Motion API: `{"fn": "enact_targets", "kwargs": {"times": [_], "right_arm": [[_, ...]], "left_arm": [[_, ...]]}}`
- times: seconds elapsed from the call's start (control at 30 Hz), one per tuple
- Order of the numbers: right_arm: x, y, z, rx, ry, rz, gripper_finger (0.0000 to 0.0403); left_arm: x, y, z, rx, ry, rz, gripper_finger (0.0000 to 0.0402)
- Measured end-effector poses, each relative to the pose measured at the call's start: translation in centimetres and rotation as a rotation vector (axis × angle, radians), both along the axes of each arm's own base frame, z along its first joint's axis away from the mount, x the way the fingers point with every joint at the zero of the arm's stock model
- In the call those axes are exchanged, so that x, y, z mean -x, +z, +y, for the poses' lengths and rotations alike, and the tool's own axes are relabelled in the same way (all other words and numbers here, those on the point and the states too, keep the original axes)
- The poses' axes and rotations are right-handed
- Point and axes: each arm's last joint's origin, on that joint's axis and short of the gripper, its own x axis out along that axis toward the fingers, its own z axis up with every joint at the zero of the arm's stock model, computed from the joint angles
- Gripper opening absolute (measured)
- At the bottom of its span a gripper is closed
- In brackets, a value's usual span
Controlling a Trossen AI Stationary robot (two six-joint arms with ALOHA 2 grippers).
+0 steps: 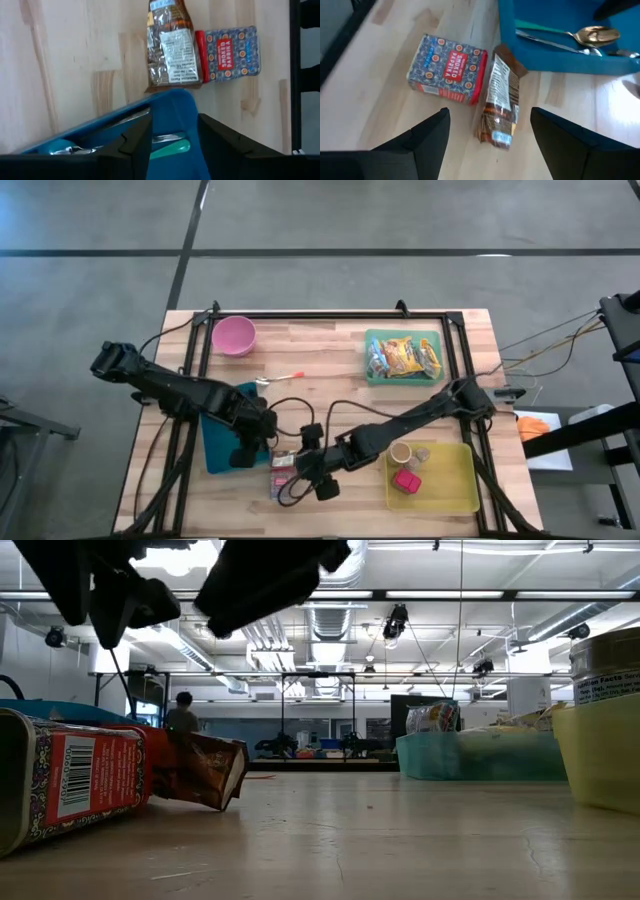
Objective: Pick & Place Food Item
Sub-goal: Put the orange spice pack into the yellow bin
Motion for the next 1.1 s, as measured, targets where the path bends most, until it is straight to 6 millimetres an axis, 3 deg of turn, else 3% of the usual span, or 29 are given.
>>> {"fn": "enact_targets", "kwargs": {"times": [0.2,0.37,0.6,1.1], "right_arm": [[-1.5,-3.0,0.6,0.060,0.020,0.040,0.0274],[-2.1,-5.3,0.5,0.185,-0.043,0.054,0.0274],[-2.4,-7.9,0.8,0.221,-0.008,0.097,0.0274],[-3.4,-8.3,-0.4,0.219,-0.035,0.026,0.0274]], "left_arm": [[0.7,0.2,0.0,0.011,0.011,-0.020,0.0164],[1.7,2.0,0.4,0.012,0.023,-0.120,0.0164],[3.0,4.1,1.0,0.028,0.045,-0.245,0.0164],[3.1,4.4,1.1,0.018,0.054,-0.263,0.0165]]}}
